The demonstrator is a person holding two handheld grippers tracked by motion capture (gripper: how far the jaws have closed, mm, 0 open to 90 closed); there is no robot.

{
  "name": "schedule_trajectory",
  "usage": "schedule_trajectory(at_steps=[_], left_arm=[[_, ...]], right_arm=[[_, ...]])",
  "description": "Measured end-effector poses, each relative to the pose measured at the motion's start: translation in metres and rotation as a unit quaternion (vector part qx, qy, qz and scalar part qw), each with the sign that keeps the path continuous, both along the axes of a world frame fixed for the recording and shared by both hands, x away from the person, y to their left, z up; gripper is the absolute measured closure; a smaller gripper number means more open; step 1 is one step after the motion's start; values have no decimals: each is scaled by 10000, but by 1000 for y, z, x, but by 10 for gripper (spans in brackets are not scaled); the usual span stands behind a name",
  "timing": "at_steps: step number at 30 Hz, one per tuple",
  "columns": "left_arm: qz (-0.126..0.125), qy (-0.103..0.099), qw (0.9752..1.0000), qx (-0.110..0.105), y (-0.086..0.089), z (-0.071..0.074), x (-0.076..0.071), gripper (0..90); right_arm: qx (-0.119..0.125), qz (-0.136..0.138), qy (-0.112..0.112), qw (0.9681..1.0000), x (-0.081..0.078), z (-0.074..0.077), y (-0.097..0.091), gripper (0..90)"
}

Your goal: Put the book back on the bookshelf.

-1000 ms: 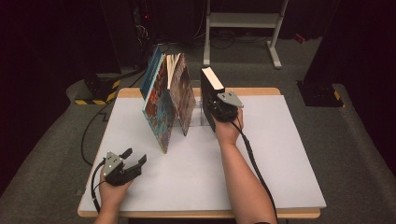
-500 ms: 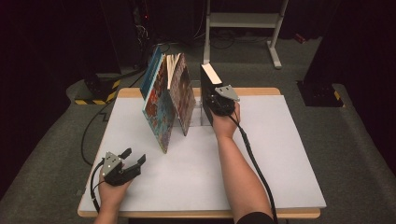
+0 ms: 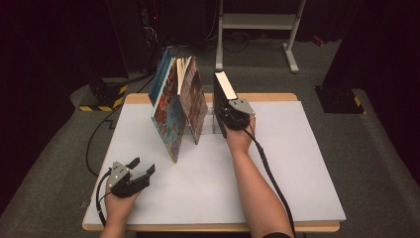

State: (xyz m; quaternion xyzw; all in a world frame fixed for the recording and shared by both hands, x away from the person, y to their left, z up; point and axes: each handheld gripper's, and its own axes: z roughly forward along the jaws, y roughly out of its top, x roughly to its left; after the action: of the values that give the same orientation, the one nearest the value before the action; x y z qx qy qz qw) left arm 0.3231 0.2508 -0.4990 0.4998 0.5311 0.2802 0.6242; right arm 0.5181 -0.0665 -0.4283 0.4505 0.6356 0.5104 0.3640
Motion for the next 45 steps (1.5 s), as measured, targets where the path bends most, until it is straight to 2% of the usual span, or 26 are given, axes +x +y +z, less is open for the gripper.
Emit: schedule_trajectory(at_steps=[6, 11, 19, 26, 32, 40, 43, 45], left_arm=[[-3, 2, 10000, 34, 0, 0, 0, 316], [0, 26, 10000, 38, 0, -1, 1, 316], [-10, 20, 10000, 59, 0, -1, 1, 317], [-4, 30, 10000, 64, -1, -1, 1, 317], [-10, 51, 9999, 99, -1, -2, 1, 318], [9, 60, 9999, 97, 0, -2, 1, 318], [9, 79, 10000, 3, -2, -3, 2, 319], [-39, 86, 9999, 122, -3, -4, 2, 319]], right_arm=[[6, 54, 32, 10000, 0, 1, -1, 507], [89, 261, 224, 9994, 0, 3, -6, 455], [48, 479, 336, 9983, -12, 8, -11, 367], [102, 564, 402, 9975, -24, 8, -23, 358], [142, 615, 464, 9969, -31, 3, -32, 369], [92, 729, 436, 9963, -33, 0, -33, 469], [72, 698, 399, 9967, -32, -1, -32, 508], [42, 678, 371, 9970, -32, -1, -32, 520]])
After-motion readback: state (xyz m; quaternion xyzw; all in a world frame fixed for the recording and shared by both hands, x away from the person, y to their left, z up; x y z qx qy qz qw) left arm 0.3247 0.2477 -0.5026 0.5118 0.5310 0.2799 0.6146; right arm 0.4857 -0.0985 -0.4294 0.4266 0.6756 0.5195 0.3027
